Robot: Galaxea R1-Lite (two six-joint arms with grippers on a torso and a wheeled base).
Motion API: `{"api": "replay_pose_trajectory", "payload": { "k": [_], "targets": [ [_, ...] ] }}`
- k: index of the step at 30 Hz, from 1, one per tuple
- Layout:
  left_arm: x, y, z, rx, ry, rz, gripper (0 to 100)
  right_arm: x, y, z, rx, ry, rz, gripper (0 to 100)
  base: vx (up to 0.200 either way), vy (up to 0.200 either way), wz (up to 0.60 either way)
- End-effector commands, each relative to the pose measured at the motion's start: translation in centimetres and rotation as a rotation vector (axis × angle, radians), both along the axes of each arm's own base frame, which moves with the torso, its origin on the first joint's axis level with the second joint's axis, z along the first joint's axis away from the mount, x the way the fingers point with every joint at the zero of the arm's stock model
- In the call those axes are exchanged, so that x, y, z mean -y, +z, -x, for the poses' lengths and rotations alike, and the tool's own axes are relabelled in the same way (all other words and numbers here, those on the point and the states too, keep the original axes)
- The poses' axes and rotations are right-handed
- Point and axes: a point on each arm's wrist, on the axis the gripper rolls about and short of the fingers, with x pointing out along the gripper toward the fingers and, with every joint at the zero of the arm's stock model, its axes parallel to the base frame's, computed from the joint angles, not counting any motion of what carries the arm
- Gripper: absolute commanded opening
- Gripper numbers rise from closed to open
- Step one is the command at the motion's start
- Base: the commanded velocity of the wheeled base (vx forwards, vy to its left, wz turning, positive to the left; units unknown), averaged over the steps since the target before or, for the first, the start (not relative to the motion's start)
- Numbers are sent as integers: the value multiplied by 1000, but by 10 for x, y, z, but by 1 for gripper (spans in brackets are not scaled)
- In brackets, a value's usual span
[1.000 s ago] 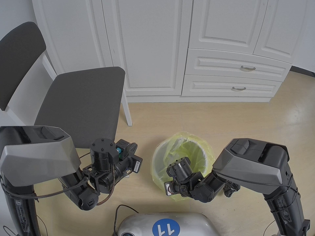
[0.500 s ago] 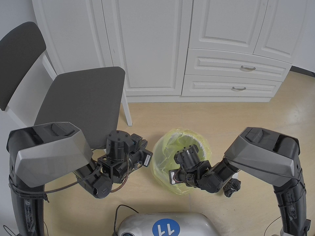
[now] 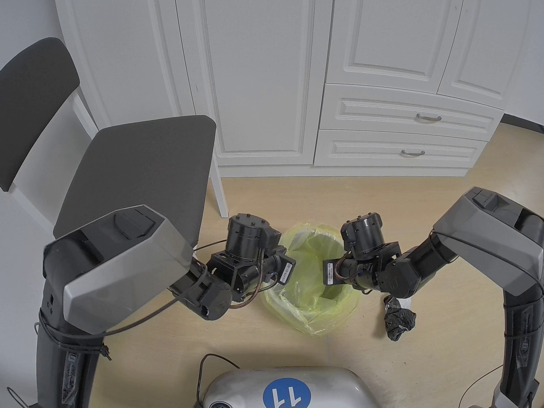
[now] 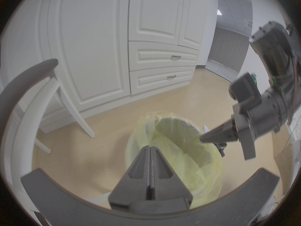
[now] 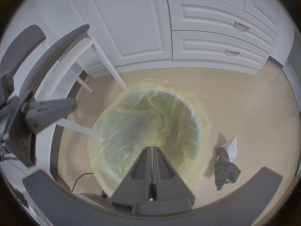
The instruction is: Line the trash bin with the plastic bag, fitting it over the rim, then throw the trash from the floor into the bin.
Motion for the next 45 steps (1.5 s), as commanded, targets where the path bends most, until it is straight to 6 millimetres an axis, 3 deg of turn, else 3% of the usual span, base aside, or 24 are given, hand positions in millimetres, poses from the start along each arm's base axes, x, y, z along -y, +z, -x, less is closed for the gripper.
{"api": "replay_pose_trajectory", "payload": {
  "k": [1,10,18,30,39,45],
  "targets": [
    [27,-19,-2,-52,-45,-22,0,18,-1,-15,11,-32,16,0,0,0,0],
    [35,-45,-15,-146,-30,-97,0,21,-11,-14,-36,-3,30,0,0,0,0],
    [6,-42,-33,-153,46,-102,0,12,-35,-1,-100,58,91,0,0,0,0],
    [-19,-45,-45,-164,117,-117,0,32,-38,33,-186,265,259,0,0,0,0],
    [-21,-61,-46,-216,120,-153,0,33,-46,34,-214,277,278,0,0,0,0],
    [-19,-74,-54,-238,126,-164,0,31,-70,29,-257,268,302,0,0,0,0]
  ]
}}
